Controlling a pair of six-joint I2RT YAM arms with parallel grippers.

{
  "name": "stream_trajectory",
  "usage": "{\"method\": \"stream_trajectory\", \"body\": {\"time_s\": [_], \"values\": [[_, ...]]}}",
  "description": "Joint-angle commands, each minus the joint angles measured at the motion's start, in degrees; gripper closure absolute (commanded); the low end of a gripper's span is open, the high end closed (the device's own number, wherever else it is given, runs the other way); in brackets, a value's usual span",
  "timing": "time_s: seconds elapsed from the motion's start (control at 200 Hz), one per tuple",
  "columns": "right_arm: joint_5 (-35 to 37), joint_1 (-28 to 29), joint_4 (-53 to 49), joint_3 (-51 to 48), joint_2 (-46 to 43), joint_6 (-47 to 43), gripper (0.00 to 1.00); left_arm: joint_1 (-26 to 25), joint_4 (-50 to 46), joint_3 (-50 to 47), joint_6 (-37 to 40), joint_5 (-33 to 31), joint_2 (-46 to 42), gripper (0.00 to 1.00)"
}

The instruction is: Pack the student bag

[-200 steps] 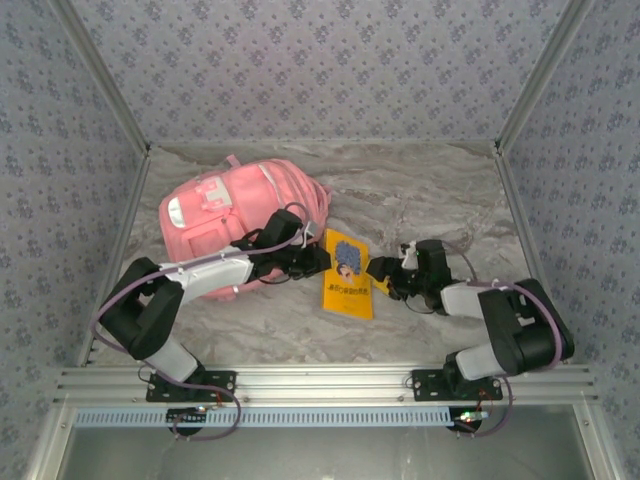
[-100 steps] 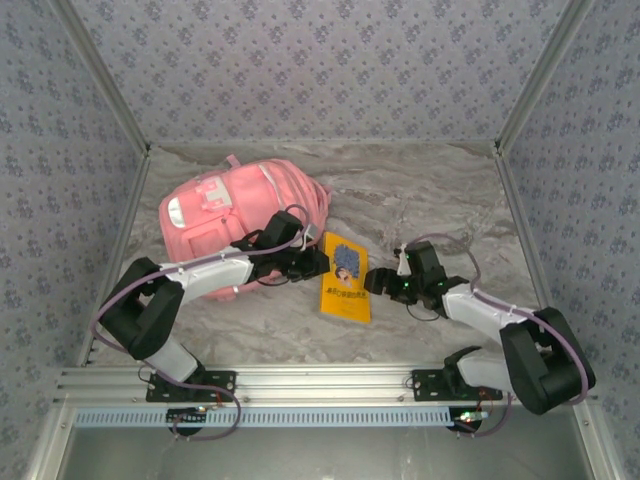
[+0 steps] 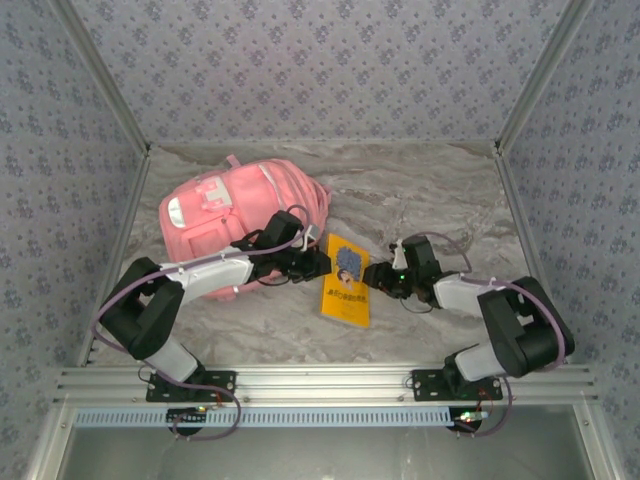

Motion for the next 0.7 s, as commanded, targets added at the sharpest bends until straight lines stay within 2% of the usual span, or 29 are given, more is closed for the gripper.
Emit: {"method": "stream_trajectory", "body": {"time_s": [0.0,0.29,0.375,0.41,0.48,0.565,0.695], "values": [[-6.06,2.54,8.47,-0.52,4.53,3.01,0.56,-0.31,4.47,-0.04,-1.3,3.86,1.25,0.86],[-8.23,3.18,11.65,-0.4,4.09,4.57,0.58,-0.68,6.67,1.06,-2.64,6.57,5.22,0.71],[-8.19,3.25,11.23,-0.57,3.86,4.48,0.59,-0.79,6.01,1.68,-2.13,6.66,5.71,0.7],[-8.04,3.25,10.89,-0.63,3.64,4.51,0.59,-0.81,5.66,1.98,-1.9,6.66,5.74,0.73],[-7.37,3.17,8.81,-0.85,2.09,4.86,0.58,-0.84,5.03,2.64,-1.56,6.45,5.26,0.87],[-3.07,2.7,-0.21,0.06,-3.53,1.9,0.53,-0.86,3.72,3.34,-0.79,5.4,2.88,0.99],[10.65,3.66,-20.93,5.14,-16.28,-7.58,0.36,-0.96,-1.93,4.97,2.44,-0.76,-5.11,1.0]]}}
